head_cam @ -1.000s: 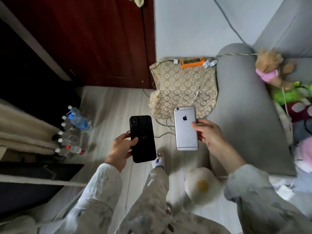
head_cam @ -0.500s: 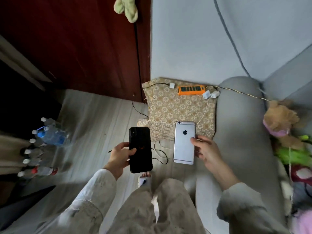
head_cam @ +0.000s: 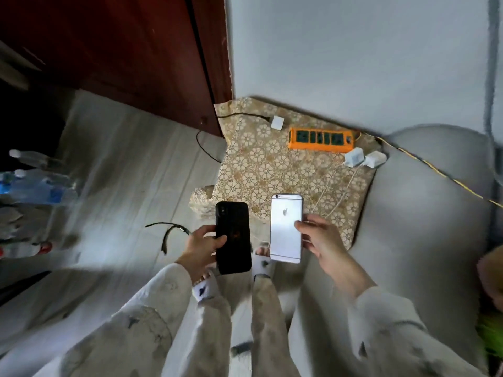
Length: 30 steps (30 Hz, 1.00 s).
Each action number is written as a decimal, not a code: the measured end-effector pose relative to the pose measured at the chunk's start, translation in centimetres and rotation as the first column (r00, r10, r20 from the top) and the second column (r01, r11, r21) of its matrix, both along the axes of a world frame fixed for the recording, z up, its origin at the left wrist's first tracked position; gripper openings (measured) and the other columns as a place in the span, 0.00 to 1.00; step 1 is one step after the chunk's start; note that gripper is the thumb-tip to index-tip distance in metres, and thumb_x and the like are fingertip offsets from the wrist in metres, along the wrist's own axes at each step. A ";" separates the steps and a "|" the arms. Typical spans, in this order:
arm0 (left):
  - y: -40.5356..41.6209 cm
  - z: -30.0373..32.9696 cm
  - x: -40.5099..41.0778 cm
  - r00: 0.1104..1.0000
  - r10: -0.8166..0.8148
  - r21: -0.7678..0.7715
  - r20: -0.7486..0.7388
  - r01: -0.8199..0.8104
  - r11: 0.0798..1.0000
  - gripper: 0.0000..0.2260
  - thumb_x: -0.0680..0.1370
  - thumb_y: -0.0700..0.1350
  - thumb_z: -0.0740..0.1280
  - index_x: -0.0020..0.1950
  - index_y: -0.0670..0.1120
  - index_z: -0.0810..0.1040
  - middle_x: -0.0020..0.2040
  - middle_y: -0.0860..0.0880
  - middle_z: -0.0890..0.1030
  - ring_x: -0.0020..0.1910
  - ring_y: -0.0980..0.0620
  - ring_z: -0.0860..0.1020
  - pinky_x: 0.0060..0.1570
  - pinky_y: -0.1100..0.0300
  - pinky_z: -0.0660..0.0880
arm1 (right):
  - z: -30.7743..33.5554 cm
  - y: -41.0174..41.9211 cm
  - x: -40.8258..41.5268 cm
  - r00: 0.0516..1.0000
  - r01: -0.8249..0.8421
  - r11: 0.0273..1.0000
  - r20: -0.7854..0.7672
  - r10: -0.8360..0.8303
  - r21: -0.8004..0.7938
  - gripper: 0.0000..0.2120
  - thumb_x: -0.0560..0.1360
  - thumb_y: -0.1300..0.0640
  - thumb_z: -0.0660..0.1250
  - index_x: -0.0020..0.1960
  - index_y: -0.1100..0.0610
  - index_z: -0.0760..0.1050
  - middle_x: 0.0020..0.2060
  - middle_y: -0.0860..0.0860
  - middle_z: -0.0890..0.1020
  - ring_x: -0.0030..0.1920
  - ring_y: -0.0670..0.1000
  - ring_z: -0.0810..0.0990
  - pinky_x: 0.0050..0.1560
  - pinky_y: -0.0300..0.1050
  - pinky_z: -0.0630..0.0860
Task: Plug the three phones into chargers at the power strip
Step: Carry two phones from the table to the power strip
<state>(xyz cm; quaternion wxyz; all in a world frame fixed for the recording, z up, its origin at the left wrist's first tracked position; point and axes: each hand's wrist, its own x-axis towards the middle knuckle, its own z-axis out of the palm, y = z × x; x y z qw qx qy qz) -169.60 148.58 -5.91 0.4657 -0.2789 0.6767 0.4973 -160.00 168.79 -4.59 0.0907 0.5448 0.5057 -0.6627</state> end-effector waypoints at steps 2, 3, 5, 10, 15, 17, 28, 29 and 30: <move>2.5 -3.6 -1.1 0.999 -0.028 0.005 0.017 0.028 1.000 0.14 0.75 0.33 0.64 0.61 0.40 0.71 0.41 0.46 0.78 0.38 0.52 0.77 0.33 0.60 0.75 | -3.5 1.8 -1.4 0.997 -0.065 0.997 0.031 0.064 0.029 0.06 0.71 0.68 0.66 0.45 0.59 0.78 0.45 0.60 0.82 0.45 0.57 0.79 0.43 0.47 0.73; 3.5 -5.3 -1.6 0.999 -0.038 0.002 0.008 0.038 0.999 0.15 0.75 0.32 0.64 0.61 0.40 0.71 0.41 0.45 0.78 0.38 0.51 0.76 0.34 0.59 0.75 | -5.1 2.5 -2.0 0.995 -0.085 0.995 0.047 0.083 0.047 0.07 0.72 0.68 0.66 0.49 0.61 0.78 0.46 0.61 0.82 0.44 0.56 0.78 0.42 0.47 0.73; 5.2 -8.3 -2.8 0.997 -0.063 -0.022 -0.038 0.062 0.998 0.15 0.74 0.32 0.64 0.60 0.40 0.72 0.43 0.44 0.78 0.40 0.50 0.77 0.38 0.56 0.76 | -8.4 3.7 -3.2 0.995 -0.081 0.995 0.065 0.077 0.052 0.09 0.72 0.67 0.67 0.52 0.62 0.77 0.50 0.62 0.82 0.45 0.56 0.79 0.43 0.47 0.73; 8.0 -13.3 -5.9 0.990 -0.078 -0.012 -0.119 0.077 0.997 0.14 0.74 0.32 0.66 0.58 0.43 0.73 0.46 0.44 0.80 0.47 0.46 0.78 0.53 0.48 0.77 | -13.6 5.9 -5.9 0.997 0.017 0.999 0.075 -0.020 0.042 0.14 0.72 0.66 0.67 0.58 0.62 0.74 0.54 0.61 0.81 0.47 0.57 0.79 0.33 0.39 0.73; 10.5 -15.0 -7.2 0.959 -0.158 -0.043 -0.236 0.152 0.987 0.14 0.74 0.35 0.65 0.59 0.43 0.74 0.50 0.44 0.81 0.45 0.48 0.79 0.50 0.52 0.77 | -15.9 7.0 -7.2 0.993 0.001 0.997 0.113 -0.009 0.075 0.11 0.73 0.64 0.67 0.55 0.59 0.75 0.53 0.58 0.81 0.54 0.60 0.80 0.52 0.53 0.76; 11.0 -15.2 -7.2 0.871 -0.362 -0.195 -0.332 0.312 0.930 0.14 0.75 0.38 0.65 0.61 0.44 0.73 0.53 0.44 0.81 0.49 0.46 0.79 0.50 0.53 0.77 | -16.3 7.1 -7.6 0.990 -0.053 0.988 0.136 0.034 0.142 0.12 0.74 0.63 0.67 0.57 0.59 0.75 0.51 0.55 0.81 0.52 0.58 0.81 0.56 0.57 0.77; 10.2 -15.8 -8.3 0.243 -0.915 -0.733 -0.321 0.548 0.403 0.39 0.71 0.65 0.62 0.74 0.58 0.43 0.76 0.43 0.49 0.75 0.39 0.49 0.70 0.39 0.54 | -15.8 7.7 -7.5 0.832 -0.553 0.698 0.261 0.489 0.456 0.14 0.78 0.55 0.59 0.54 0.63 0.77 0.44 0.54 0.81 0.38 0.50 0.77 0.36 0.37 0.73; 10.8 -16.2 -8.8 0.258 -0.931 -0.722 -0.259 0.588 0.364 0.44 0.69 0.69 0.60 0.73 0.58 0.37 0.77 0.44 0.40 0.75 0.40 0.40 0.70 0.36 0.46 | -15.5 8.1 -7.8 0.820 -0.568 0.665 0.261 0.510 0.485 0.14 0.78 0.55 0.59 0.54 0.64 0.77 0.46 0.56 0.81 0.39 0.52 0.79 0.37 0.39 0.75; 11.5 -16.5 -9.0 0.305 -0.933 -0.694 -0.191 0.630 0.348 0.48 0.66 0.73 0.59 0.72 0.58 0.32 0.75 0.45 0.33 0.74 0.40 0.35 0.67 0.33 0.41 | -15.3 8.4 -8.3 0.810 -0.575 0.626 0.260 0.526 0.526 0.14 0.78 0.56 0.59 0.55 0.64 0.76 0.47 0.58 0.81 0.40 0.55 0.80 0.37 0.42 0.77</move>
